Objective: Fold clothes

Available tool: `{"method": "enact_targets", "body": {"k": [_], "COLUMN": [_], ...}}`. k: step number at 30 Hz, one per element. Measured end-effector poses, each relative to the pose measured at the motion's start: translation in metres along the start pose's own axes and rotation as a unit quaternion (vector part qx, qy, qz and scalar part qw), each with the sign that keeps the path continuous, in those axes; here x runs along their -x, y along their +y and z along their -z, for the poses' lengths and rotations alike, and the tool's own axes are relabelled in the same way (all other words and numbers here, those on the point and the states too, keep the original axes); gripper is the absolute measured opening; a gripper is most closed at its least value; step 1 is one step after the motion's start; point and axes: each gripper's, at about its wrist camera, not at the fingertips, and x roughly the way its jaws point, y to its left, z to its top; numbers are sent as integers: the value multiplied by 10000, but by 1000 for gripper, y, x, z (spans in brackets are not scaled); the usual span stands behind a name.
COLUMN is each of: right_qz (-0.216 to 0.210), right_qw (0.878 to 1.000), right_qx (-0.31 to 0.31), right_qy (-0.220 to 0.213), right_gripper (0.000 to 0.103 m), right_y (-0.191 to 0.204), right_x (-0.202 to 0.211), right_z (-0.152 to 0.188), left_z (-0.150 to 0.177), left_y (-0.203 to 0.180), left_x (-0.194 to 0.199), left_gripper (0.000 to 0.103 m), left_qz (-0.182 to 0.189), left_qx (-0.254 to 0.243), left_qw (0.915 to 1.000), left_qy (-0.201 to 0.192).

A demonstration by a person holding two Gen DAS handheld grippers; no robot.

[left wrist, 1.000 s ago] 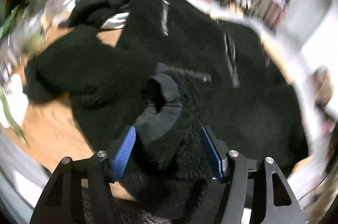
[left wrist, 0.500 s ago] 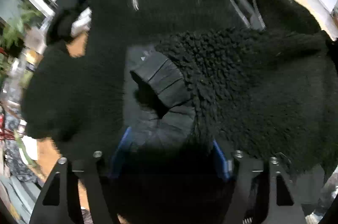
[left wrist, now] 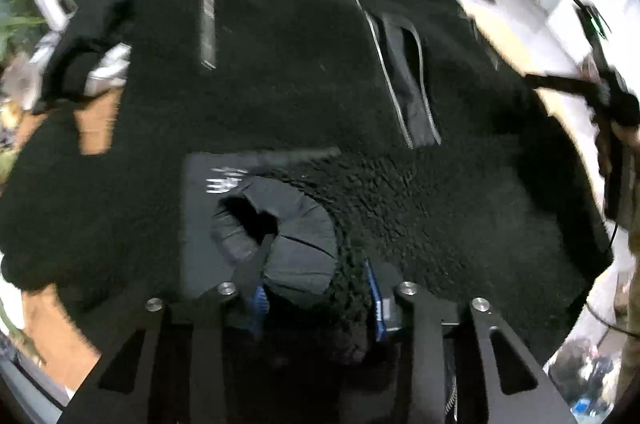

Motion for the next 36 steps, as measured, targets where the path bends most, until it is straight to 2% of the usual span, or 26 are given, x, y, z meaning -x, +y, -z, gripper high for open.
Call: {"method": "enact_targets", "body": {"k": [2,4,6,11,12,13,14,15,18,20,21,24,26,28,29,30,31,32,33,34,35,36], "right_qz": [361,911,1081,214,40,-133,-307,-481,-942,-858,-816,-688,-867,-1091,-1203,-1190,-840,-608,-707,-805,-921,-1080], "right_qw": [9990,9953,9938,9978,9976,9969,9959,9945,9890,9898,9901,9899,9865,9863,9858,9871,9922,9939,9934,9925,9920,9921], "right_qx": [130,257,257,603,671,740,808,876,1066,1117,1143,1218,1300,1091,986,888,832,820,741,661,596,568], "right_qy": [229,211,78,-144,-188,-233,-277,-321,-411,-193,-83,244,498,587,631,593,398,408,521,635,623,275], "right_gripper": [14,16,16,19,25,38,42,42,42,42,38,35,34,34,36,43,47,45,41,42,43,50], "right_y": [8,10,12,46,52,59,66,72,93,109,117,141,147,138,133,128,123,120,119,118,117,119], "right_x": [-25,-45,-49,-18,-12,-5,1,7,23,12,7,-8,-5,4,9,13,16,15,18,22,31,54], "right_z": [-5,-11,-18,-7,-5,-2,0,2,10,22,29,47,58,59,60,61,63,68,75,82,92,108], "left_z": [6,16,25,34,32,31,29,28,33,38,43,59,65,68,69,71,73,77,81,87,92,104], "left_y": [-1,2,6,17,20,23,27,31,32,34,40,51,57,61,63,65,68,76,83,92,99,107], "left_x": [-16,-12,-7,1,3,6,11,17,33,39,35,27,29,37,44,54,62,72,83,94,105,116], "left_gripper": [35,35,35,35,35,35,35,35,35,36,36,37,38,38,38,38,38,40,45,48,58,71], "left_qz": [-251,-291,-268,-101,2,105,258,419,340,166,29,60,162,293,375,484,584,733,889,989,999,887], "left_qx": [-47,-64,-63,20,137,262,432,607,620,579,545,602,665,747,767,784,805,859,916,988,1066,1224], "left_qw": [9996,9995,9996,9999,9998,9995,9987,9973,9973,9979,9985,9979,9974,9966,9963,9957,9949,9931,9907,9879,9853,9809], "left_qy": [151,110,119,110,114,116,83,46,-177,-230,-98,223,227,174,71,-59,-159,-308,-464,-669,-890,-1224]}}
